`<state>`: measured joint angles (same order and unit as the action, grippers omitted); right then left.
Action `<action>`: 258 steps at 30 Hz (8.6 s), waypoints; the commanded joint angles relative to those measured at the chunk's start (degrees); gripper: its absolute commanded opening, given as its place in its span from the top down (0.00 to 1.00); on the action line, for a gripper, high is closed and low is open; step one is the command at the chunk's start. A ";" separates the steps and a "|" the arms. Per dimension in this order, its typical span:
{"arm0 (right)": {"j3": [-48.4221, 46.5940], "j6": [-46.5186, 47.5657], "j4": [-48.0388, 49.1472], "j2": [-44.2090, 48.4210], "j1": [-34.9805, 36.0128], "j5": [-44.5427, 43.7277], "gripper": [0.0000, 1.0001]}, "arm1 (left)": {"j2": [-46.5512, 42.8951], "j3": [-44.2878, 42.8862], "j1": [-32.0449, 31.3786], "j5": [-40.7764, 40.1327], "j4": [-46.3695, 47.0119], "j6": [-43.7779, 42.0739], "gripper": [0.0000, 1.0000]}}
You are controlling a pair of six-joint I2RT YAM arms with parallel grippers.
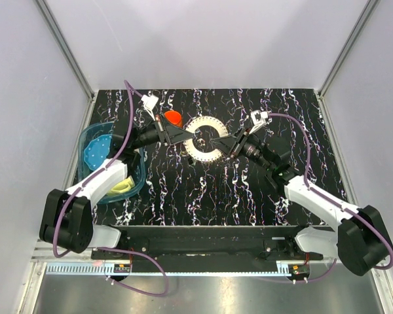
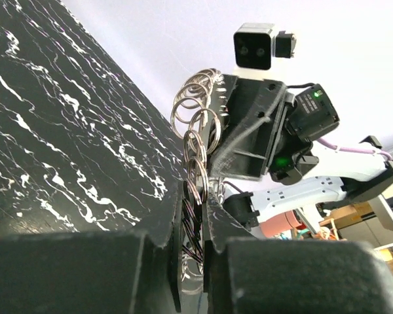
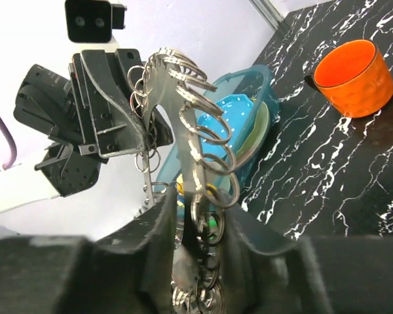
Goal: Remove the keys from the keyring
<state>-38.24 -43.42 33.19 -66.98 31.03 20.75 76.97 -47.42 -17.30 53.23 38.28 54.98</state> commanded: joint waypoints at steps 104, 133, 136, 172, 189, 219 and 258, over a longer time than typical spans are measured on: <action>5.46 36.56 33.52 -12.56 17.23 -10.91 0.53 | -25.29 7.60 -8.80 -25.02 -2.25 0.13 1.00; 2.30 42.54 -5.39 4.57 17.58 -20.40 1.00 | -21.95 13.66 -9.86 -32.49 -6.90 -9.89 1.00; 1.15 43.16 -11.29 5.89 17.67 -20.49 1.00 | -22.13 15.85 -9.77 -32.84 -5.94 -9.37 1.00; -12.48 68.82 -28.01 7.91 17.49 -0.37 1.00 | -34.52 11.82 -10.74 -11.93 -27.39 -34.86 0.39; -10.36 64.86 -23.87 10.82 17.58 2.45 1.00 | -36.45 12.09 -14.25 -11.31 -23.43 -36.34 0.46; -9.49 61.09 -23.70 12.58 17.58 3.77 1.00 | -28.89 8.66 -25.76 -24.40 -20.70 -45.40 0.55; -29.35 55.72 -68.61 7.39 17.58 1.83 1.00 | -29.08 14.02 -27.70 -21.95 -17.45 -40.83 0.53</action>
<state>-64.51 13.67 -36.32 -60.36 48.64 20.69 46.68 -33.34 -44.42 27.83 15.81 13.06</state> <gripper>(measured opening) 0.030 0.466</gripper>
